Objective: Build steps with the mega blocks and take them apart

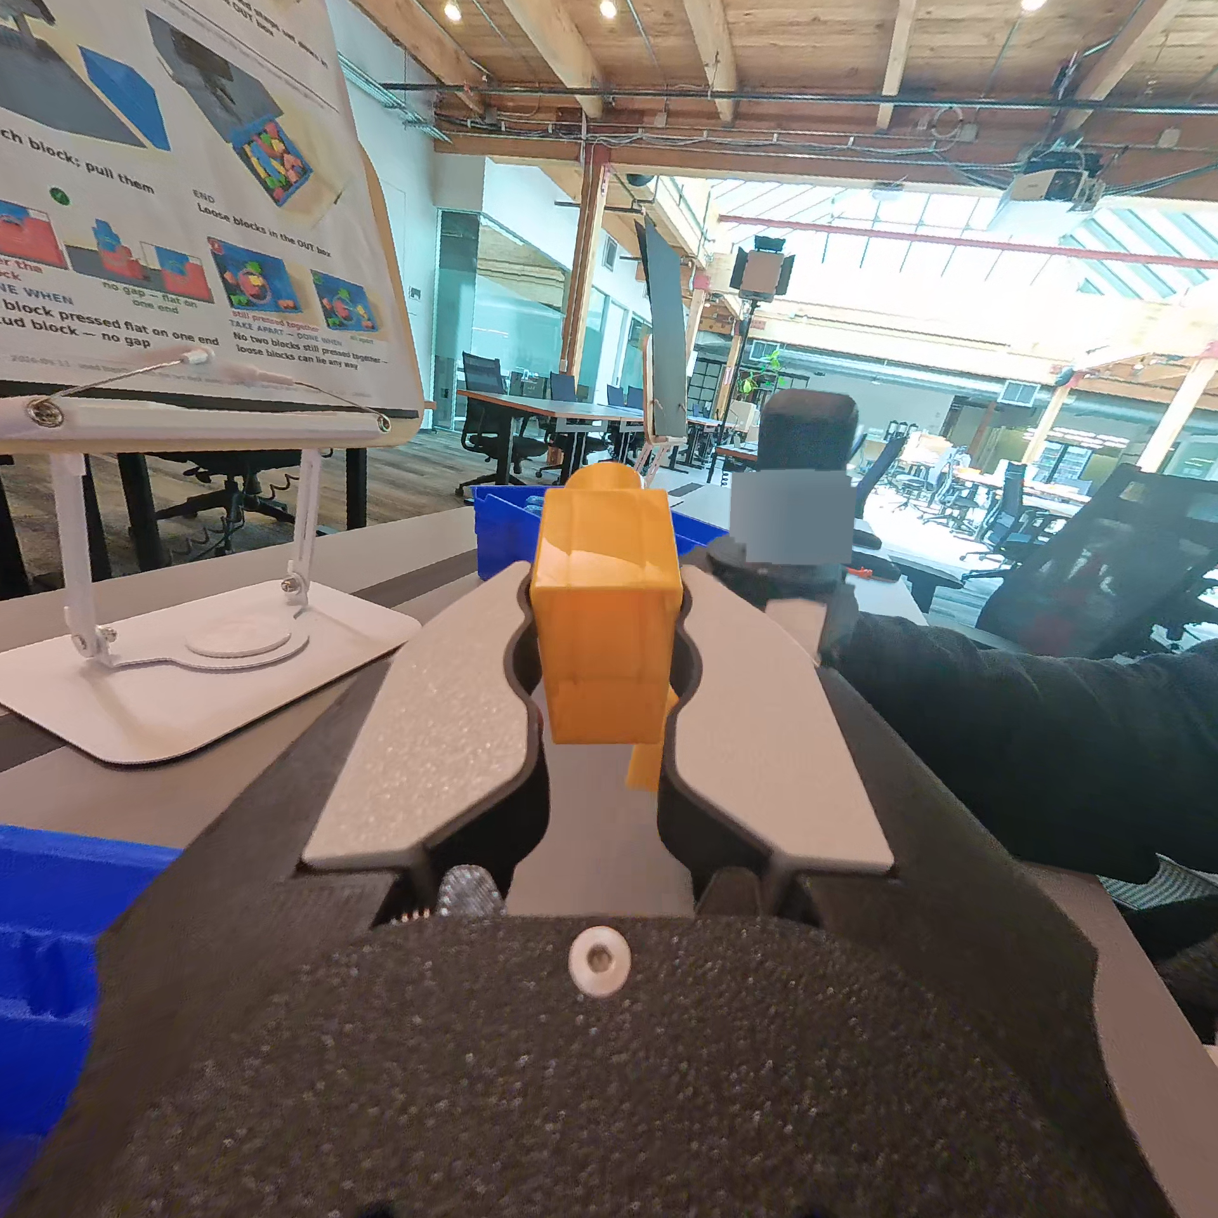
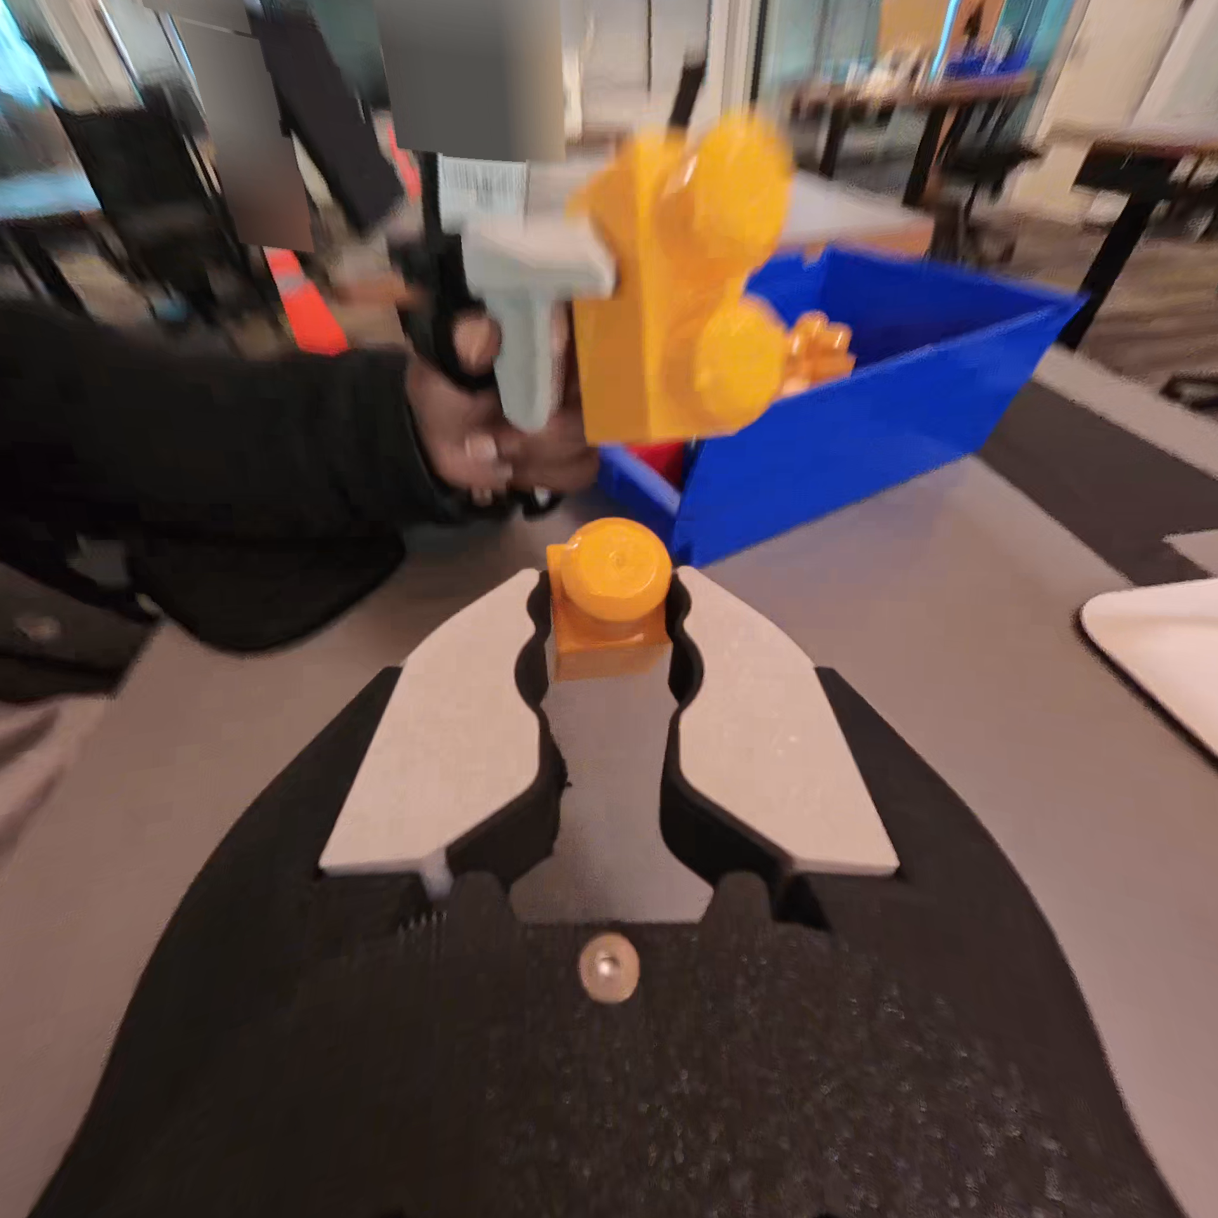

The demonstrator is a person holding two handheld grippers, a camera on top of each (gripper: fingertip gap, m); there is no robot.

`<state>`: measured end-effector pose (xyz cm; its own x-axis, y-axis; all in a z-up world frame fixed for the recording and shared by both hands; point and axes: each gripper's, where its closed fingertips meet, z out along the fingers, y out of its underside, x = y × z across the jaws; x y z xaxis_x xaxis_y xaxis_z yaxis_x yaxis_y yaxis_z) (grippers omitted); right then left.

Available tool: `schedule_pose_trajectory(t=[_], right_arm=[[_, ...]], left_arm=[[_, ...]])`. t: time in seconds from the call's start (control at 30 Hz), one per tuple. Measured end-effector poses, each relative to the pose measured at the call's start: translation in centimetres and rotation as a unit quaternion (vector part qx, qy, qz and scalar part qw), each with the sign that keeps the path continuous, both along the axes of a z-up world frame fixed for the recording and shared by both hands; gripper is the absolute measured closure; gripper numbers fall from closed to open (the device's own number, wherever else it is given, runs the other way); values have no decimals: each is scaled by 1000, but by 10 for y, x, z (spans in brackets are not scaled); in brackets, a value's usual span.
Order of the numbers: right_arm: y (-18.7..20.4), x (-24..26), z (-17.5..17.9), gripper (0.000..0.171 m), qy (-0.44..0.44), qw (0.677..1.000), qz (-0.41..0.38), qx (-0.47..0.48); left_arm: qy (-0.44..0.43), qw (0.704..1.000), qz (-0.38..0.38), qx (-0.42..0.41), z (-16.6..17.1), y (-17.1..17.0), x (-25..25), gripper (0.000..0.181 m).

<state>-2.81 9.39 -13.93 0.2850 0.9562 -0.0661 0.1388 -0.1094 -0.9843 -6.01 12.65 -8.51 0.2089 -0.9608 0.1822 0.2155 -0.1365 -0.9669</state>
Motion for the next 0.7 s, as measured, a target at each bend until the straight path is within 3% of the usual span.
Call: schedule_pose_trajectory(t=[0.13,0.3,0.37,0.7], right_arm=[[6,38,60,138,203,979,-22,0],[9,62,89,137,349,936,-26,-27],[6,58,91,138,370,928,-16,-37],[-7,27,80,138,301,953,10,-31]], left_arm=[[-9,1000,-24,-5,0,-8,5,145],[-20,997,-74,-12,0,-29,18,145],[-18,996,-88,-12,-1,-36,24,145],[-5,993,-117,-17,-8,-49,34,145]])
